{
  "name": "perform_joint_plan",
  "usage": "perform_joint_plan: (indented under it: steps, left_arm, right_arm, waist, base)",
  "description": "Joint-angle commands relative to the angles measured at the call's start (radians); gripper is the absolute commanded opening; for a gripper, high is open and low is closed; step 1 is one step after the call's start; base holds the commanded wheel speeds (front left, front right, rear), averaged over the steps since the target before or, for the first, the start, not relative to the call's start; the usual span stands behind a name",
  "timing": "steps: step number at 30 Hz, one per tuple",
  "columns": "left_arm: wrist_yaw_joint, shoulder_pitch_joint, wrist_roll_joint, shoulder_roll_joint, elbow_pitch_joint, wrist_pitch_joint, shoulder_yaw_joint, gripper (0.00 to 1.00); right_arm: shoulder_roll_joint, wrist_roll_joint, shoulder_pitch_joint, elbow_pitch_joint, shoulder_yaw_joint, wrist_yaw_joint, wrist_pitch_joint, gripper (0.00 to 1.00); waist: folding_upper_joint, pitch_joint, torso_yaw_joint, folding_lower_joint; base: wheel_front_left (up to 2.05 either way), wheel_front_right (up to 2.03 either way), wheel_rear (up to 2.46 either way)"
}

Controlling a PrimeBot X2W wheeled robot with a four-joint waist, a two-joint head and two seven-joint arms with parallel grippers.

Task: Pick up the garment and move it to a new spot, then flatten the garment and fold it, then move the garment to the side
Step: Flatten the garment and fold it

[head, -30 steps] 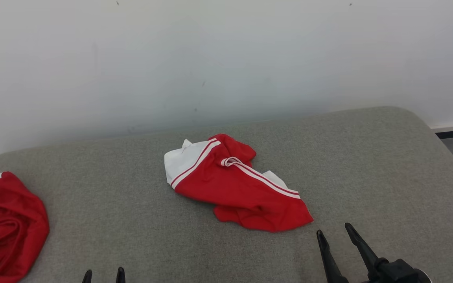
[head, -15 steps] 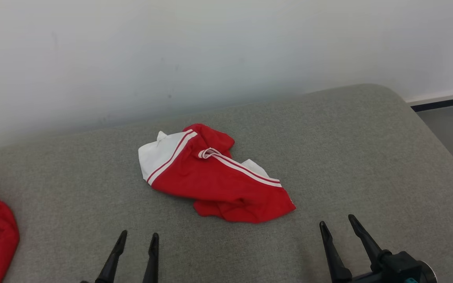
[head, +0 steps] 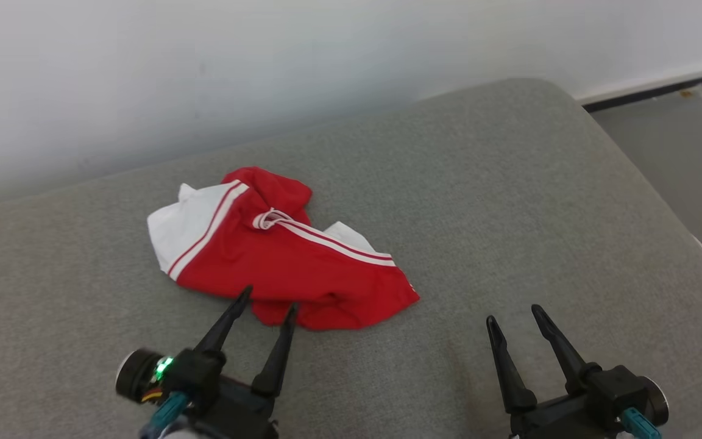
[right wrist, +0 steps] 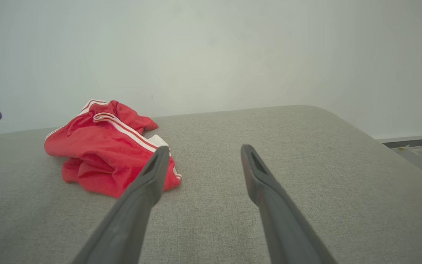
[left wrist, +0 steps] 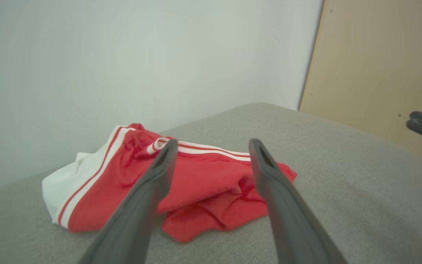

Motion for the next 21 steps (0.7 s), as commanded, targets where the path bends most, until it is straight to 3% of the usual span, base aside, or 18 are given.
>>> perform_joint_plan:
  steps: [1,11,21]
  left_arm:
    - [-0.008,-0.031,0.005,0.004,0.019,-0.004,-0.012,1.0]
    - [-0.032,-0.292,0.015,-0.008,0.244,0.002,-0.165,1.0]
    - [-0.009,-0.524,-0.003,-0.012,0.449,0.095,-0.342,1.0]
  right_arm:
    - [0.004,0.003,-0.012,-0.001,-0.001,-0.001,0.0,1.0]
    - [0.024,0.001,-0.06,-0.011,-0.006,-0.001,0.0,1.0]
    - [0.037,0.002,-0.084,-0.001,-0.001,-0.001,0.0,1.0]
  waist:
    - [-0.0001,0.052,-0.051,-0.0001]
    - [-0.0001,0.167,-0.12,-0.0001]
    - [-0.0001,0.222,-0.132,-0.0001]
  base:
    - [0.0,0.0,0.0]
    - [0.0,0.0,0.0]
    - [0.0,0.0,0.0]
